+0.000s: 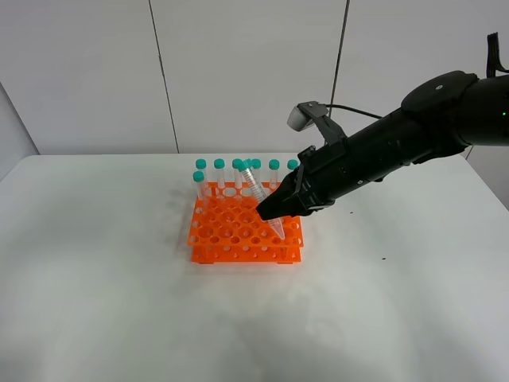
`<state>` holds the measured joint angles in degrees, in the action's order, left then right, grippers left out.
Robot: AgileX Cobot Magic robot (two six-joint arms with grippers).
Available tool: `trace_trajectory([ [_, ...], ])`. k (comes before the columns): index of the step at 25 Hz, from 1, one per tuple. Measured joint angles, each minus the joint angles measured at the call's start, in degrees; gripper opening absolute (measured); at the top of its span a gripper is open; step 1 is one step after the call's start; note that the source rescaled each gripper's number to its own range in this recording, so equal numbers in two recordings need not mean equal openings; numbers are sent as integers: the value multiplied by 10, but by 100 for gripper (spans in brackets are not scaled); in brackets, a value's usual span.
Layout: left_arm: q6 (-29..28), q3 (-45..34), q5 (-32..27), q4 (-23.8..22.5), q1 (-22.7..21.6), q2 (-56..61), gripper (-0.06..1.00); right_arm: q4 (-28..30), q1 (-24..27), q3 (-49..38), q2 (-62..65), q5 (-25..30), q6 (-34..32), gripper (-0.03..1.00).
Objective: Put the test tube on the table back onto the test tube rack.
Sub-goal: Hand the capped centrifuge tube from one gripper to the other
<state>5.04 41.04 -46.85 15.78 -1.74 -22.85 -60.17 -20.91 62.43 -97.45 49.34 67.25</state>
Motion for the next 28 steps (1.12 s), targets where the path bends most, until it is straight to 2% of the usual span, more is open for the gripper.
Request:
trace_trajectory([
  [4,105,2,120,122,0,-140,100,0,0,0,0,0,0,3],
  [7,228,2,159,276,0,-248,100,0,0,0,0,1,0,3],
  [11,426,2,157,499,0,-362,100,0,0,0,0,1,0,3],
  [12,477,2,148,569,0,-389,100,0,0,0,0,1,0,3],
  [15,592,2,106,706,0,-456,100,0,0,0,0,2,0,3],
  [17,640,2,79,783,8,-494,100,0,0,0,0,2,0,3],
  [20,687,7,71,823,38,-534,100,0,0,0,0,2,0,3],
  [25,701,45,104,826,120,-592,100,1,0,0,0,3,0,3],
  [28,701,80,118,828,153,-621,100,1,0,0,0,7,0,3],
])
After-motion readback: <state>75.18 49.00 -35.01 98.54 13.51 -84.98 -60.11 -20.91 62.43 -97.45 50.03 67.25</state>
